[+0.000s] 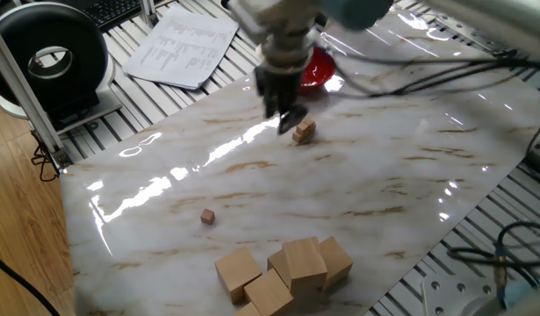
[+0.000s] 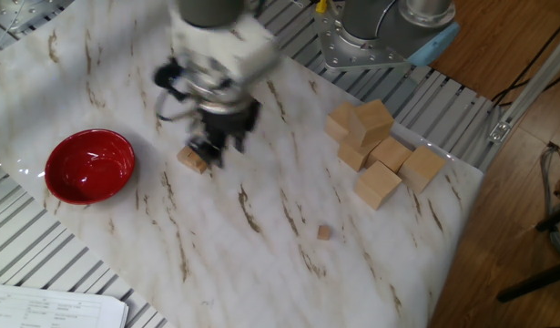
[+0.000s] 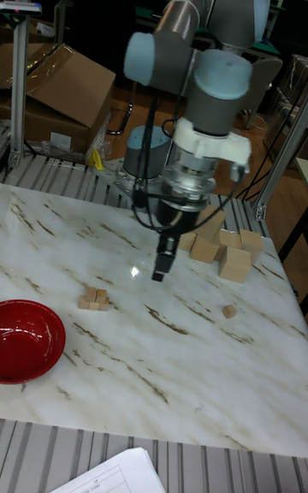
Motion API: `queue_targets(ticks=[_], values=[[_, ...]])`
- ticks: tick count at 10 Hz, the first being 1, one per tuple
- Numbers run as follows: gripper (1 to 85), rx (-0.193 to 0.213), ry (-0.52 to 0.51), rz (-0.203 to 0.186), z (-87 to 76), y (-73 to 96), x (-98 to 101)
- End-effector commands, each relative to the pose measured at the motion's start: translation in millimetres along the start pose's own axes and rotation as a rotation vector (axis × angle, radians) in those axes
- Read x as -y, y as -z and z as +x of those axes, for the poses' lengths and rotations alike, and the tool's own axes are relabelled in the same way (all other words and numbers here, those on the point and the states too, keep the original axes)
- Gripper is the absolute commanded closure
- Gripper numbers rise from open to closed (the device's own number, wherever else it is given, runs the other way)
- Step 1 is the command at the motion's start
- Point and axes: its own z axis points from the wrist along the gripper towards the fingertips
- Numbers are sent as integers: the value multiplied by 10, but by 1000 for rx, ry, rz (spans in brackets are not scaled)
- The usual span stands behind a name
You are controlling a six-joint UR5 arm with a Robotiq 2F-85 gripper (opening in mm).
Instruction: Stack the blocks into a pyramid shape
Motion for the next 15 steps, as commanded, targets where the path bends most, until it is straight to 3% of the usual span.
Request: queue_targets(ticks=[1,2,4,8,11,13,14,15], values=[[403,21,-11,76,-501,-169,-206],[403,-14,-1,112,-491,-271,-173],[403,-32,0,173,-566,-447,-154],[403,-9,3,201,-619,-426,-52],[447,-40,32,155,-511,-422,-82],[453,-94,121,51,-374,-440,-338],[453,-88,155,-1,-381,-445,-468],[457,-87,212,-22,-377,-444,-516]])
